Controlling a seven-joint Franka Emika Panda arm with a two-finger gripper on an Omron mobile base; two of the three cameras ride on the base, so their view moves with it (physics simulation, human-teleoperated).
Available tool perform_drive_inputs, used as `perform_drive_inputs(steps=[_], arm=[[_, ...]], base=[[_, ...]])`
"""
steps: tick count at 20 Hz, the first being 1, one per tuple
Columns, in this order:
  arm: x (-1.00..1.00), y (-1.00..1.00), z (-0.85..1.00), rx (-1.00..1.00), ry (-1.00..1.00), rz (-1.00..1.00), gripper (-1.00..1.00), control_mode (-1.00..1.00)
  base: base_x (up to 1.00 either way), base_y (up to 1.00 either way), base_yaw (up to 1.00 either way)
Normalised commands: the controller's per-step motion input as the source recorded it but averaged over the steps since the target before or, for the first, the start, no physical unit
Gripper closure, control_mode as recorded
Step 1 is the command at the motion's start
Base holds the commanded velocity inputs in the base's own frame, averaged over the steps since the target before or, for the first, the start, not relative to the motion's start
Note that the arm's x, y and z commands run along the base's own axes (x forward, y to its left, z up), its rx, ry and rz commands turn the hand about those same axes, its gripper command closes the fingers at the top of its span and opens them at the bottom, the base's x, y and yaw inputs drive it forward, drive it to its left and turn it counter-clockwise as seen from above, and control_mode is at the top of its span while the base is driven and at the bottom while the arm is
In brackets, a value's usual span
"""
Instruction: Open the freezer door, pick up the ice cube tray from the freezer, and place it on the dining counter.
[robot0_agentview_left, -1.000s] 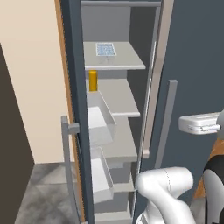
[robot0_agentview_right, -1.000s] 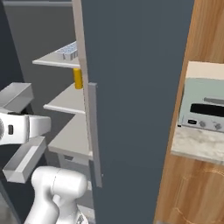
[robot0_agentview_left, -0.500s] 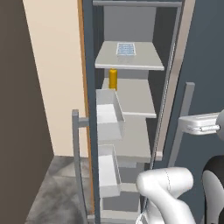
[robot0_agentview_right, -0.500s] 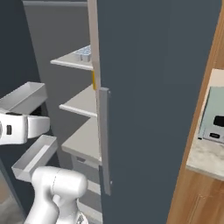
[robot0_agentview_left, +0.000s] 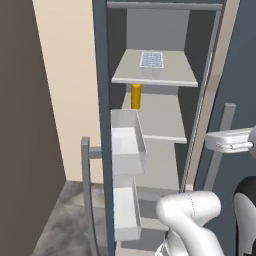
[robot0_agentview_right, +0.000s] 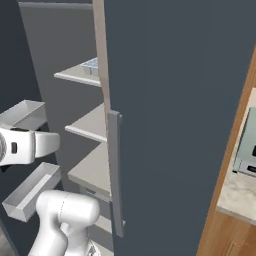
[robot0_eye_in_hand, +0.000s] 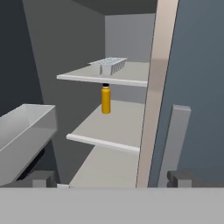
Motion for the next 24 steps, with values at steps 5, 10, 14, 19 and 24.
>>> perform_drive_inputs(steps=[5,10,14,19,24], arm=[[0.00,0.00,0.00,0.00,0.00,0.00,-1.00,1.00],[0.00,0.00,0.00,0.00,0.00,0.00,-1.00,1.00],[0.00,0.00,0.00,0.00,0.00,0.00,-1.00,1.00],[0.00,0.00,0.00,0.00,0.00,0.00,-1.00,1.00],[0.00,0.00,0.00,0.00,0.00,0.00,-1.00,1.00]], base=[[0.02,0.42,0.00],[0.00,0.55,0.00],[0.17,0.10,0.00],[0.03,0.00,0.00],[0.00,0.00,0.00]])
